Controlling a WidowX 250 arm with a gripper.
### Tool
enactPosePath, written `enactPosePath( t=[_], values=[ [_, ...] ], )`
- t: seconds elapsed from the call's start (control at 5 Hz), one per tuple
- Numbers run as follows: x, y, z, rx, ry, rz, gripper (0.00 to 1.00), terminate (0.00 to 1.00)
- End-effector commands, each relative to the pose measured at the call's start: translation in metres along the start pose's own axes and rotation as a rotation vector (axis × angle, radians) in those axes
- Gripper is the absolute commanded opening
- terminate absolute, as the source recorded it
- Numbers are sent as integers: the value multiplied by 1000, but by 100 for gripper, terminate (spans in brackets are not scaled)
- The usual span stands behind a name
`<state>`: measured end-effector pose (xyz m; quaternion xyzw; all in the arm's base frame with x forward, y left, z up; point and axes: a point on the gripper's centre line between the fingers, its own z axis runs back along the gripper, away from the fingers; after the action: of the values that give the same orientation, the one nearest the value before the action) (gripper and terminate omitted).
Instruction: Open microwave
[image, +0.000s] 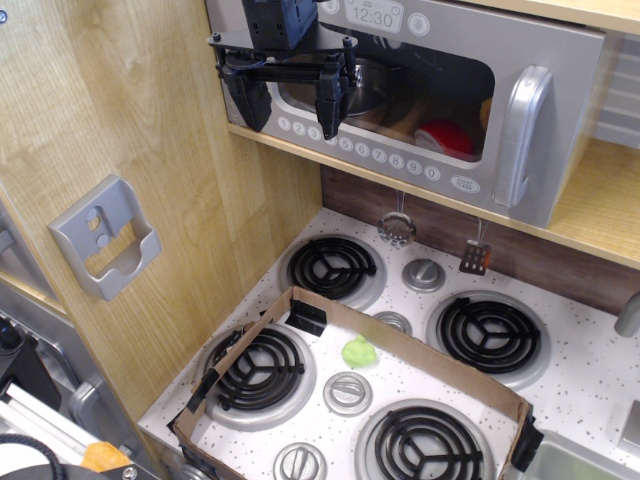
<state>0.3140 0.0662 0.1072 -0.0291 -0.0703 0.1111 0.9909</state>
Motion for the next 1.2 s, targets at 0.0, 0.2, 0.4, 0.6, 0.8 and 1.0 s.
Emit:
enactPosePath(
  t=[0.0,0.2,0.4,0.6,0.8,1.0],
  values=[
    [0,0,0,0,0,0,100,0],
    [-3,-22,6,16,-20,45,100,0],
    [-10,-49,9,9,-92,54,100,0],
    [-22,-74,11,-3,-124,82,100,0],
    [-32,-101,17,33,-182,43,100,0],
    [-29,-124,20,36,-193,-20,100,0]
  ],
)
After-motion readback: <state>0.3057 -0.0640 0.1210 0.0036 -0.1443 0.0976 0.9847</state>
